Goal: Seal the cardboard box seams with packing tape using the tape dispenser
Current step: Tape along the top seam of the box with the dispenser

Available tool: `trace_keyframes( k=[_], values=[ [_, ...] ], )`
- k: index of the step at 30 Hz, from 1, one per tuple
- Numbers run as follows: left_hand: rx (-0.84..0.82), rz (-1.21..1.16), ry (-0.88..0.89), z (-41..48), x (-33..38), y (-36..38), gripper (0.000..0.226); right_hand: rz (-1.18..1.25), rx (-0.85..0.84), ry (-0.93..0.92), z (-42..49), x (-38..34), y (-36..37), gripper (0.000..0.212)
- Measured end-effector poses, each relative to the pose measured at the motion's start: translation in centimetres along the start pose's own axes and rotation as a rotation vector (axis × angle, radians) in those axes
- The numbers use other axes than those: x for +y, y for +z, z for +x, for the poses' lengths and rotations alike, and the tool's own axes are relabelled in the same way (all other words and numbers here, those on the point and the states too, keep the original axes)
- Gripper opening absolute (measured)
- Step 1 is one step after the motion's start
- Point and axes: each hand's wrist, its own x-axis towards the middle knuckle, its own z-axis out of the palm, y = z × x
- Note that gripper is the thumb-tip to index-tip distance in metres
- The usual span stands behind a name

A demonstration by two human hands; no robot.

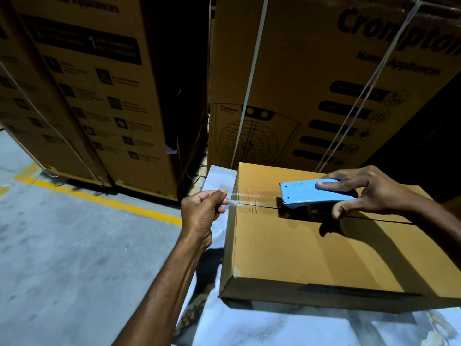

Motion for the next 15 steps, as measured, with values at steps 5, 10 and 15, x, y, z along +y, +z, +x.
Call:
trace_keyframes(
  k=[5,10,15],
  values=[
    [-0.015,0.036,-0.01,0.9,0.0,-0.2,0.008,0.021,-0.042,0.03,0.3,0.7,2.0,0.067],
    [-0.024,0.066,-0.037,1.5,-0.7,-0.6,0.009,0.017,-0.055,0.006,0.4,0.3,2.2,0.067],
    [-0.005,0.071,-0.077,2.0,-1.7,-1.3,0.009,-0.023,-0.074,-0.044,0.7,0.5,2.5,0.069]
  ],
)
